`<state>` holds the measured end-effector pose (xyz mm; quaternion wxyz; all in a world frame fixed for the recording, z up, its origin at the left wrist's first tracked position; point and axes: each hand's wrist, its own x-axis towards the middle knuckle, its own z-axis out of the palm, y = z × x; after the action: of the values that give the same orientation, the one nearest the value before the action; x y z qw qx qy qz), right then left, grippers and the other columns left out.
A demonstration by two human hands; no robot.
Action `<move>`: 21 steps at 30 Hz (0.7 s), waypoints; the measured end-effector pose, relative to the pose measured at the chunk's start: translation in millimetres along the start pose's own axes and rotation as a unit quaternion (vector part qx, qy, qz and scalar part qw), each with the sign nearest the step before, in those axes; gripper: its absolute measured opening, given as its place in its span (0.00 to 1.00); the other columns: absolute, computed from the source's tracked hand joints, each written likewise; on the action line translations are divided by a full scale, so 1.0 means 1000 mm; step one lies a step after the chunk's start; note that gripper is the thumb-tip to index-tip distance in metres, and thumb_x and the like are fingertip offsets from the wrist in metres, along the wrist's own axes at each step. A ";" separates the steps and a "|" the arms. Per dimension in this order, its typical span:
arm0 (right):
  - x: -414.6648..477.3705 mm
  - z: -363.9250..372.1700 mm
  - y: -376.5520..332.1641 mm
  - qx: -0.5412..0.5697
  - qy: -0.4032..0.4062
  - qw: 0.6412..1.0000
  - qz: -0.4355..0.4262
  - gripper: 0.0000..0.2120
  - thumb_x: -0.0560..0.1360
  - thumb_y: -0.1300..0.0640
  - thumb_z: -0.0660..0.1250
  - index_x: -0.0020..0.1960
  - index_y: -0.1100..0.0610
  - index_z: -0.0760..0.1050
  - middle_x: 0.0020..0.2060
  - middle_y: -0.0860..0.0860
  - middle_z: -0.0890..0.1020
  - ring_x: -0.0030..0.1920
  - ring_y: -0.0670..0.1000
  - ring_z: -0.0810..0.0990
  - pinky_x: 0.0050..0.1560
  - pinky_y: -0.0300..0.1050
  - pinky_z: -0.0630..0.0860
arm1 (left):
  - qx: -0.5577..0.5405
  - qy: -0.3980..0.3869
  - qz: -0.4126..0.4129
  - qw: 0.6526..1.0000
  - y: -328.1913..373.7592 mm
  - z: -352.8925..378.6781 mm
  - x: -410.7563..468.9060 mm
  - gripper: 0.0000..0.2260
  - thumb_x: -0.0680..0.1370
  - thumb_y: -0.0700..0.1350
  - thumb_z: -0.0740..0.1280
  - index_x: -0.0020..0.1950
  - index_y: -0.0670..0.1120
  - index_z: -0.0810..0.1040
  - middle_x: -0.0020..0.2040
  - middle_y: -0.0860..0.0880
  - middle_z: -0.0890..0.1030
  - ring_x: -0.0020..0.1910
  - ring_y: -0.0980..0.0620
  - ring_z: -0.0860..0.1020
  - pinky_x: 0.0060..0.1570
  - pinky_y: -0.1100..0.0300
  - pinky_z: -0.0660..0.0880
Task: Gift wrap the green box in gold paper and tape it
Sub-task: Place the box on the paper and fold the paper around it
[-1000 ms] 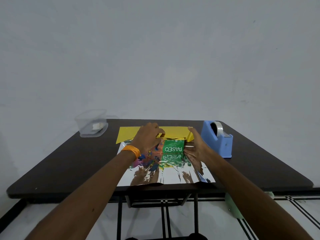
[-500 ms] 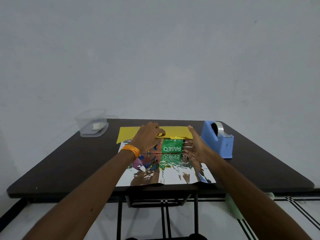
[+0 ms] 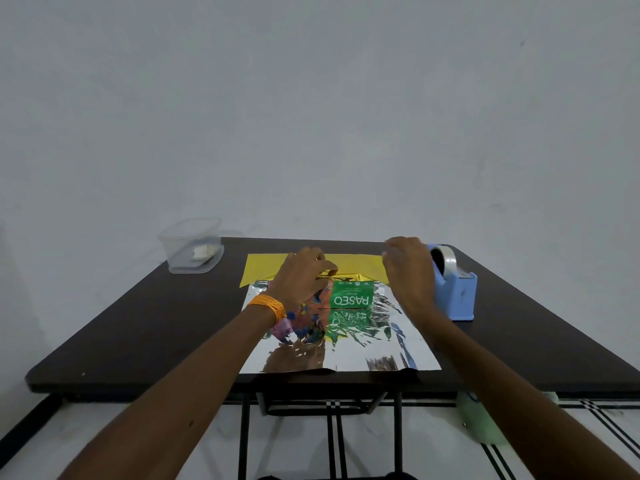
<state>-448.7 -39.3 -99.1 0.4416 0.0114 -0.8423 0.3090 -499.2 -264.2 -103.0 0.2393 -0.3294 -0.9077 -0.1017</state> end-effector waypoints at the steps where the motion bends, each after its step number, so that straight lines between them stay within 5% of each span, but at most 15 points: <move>1: 0.005 0.003 -0.005 0.020 -0.065 0.997 -0.026 0.08 0.77 0.58 0.70 0.55 0.57 0.81 0.53 0.53 0.81 0.55 0.53 0.79 0.57 0.47 0.73 | 0.001 -0.001 0.001 1.000 0.000 -0.001 0.000 0.16 0.80 0.49 0.67 0.68 0.52 0.77 0.60 0.48 0.75 0.59 0.47 0.71 0.55 0.51 0.70; 4: 0.014 0.019 -0.018 -0.033 -0.220 0.970 -0.097 0.10 0.75 0.54 0.73 0.55 0.55 0.83 0.54 0.51 0.84 0.57 0.52 0.79 0.57 0.49 0.73 | 0.008 0.003 0.002 1.000 0.002 -0.001 -0.001 0.16 0.79 0.50 0.67 0.67 0.53 0.77 0.60 0.48 0.75 0.59 0.47 0.71 0.55 0.51 0.70; 7: 0.017 0.030 -0.025 -0.044 -0.288 0.951 -0.104 0.10 0.73 0.55 0.75 0.54 0.54 0.84 0.51 0.50 0.85 0.51 0.52 0.80 0.52 0.48 0.75 | 0.012 0.002 0.003 1.000 0.000 0.000 -0.002 0.16 0.79 0.49 0.67 0.67 0.54 0.77 0.58 0.49 0.75 0.57 0.47 0.71 0.53 0.52 0.69; 14: 0.014 0.029 -0.018 -0.045 -0.300 0.944 -0.130 0.11 0.72 0.55 0.77 0.53 0.55 0.84 0.49 0.51 0.83 0.47 0.51 0.79 0.49 0.52 0.76 | -0.051 0.029 0.002 0.998 -0.012 -0.003 -0.010 0.16 0.79 0.57 0.65 0.62 0.51 0.80 0.54 0.49 0.77 0.53 0.50 0.72 0.50 0.55 0.70; 21: 0.008 0.030 -0.021 -0.056 -0.276 0.951 -0.129 0.11 0.72 0.54 0.77 0.53 0.54 0.84 0.49 0.50 0.83 0.46 0.49 0.78 0.47 0.50 0.76 | -0.031 0.001 -0.012 0.999 -0.030 -0.016 -0.022 0.16 0.80 0.53 0.65 0.65 0.49 0.79 0.55 0.47 0.76 0.54 0.48 0.72 0.51 0.52 0.73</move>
<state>-469.6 -70.2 -95.0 0.2281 0.1798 -0.9386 0.1863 -498.2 -304.0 -101.0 0.2288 -0.3258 -0.9077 -0.1328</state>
